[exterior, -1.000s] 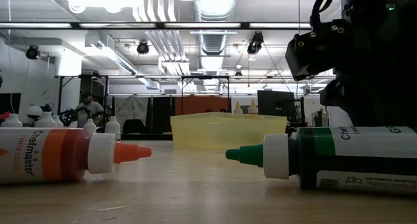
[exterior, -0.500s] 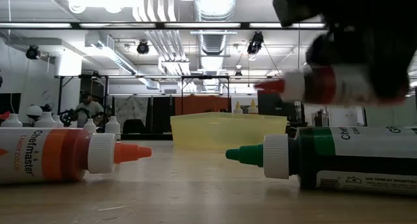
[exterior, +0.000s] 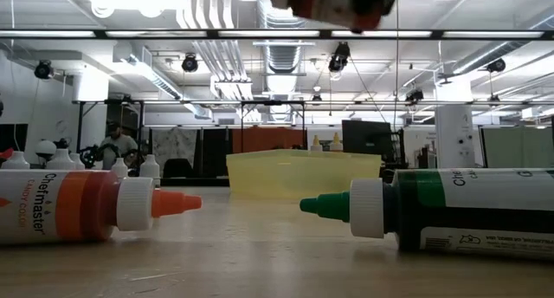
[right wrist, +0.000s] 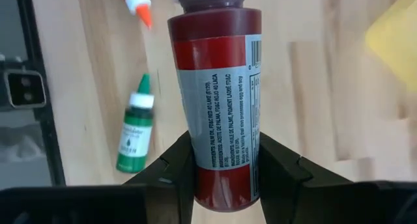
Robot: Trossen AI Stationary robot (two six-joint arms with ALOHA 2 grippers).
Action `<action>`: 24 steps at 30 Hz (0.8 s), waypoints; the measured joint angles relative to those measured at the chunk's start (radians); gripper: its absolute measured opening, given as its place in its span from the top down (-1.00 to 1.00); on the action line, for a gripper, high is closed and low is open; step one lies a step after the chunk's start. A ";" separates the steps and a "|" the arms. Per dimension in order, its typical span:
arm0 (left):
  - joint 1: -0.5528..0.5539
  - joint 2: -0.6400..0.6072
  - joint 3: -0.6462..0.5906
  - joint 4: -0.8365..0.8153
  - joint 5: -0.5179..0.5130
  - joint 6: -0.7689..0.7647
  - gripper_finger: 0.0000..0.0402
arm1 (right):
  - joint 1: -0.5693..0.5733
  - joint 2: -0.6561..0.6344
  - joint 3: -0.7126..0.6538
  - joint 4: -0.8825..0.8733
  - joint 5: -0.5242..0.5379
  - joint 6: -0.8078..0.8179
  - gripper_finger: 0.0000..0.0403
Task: Pick & Place food coloring
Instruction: Put the large red food coloring bottle into the yellow bin
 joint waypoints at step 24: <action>0.000 0.005 0.037 0.008 0.097 0.093 0.10 | -0.227 -0.001 0.389 -0.163 0.069 -0.211 0.45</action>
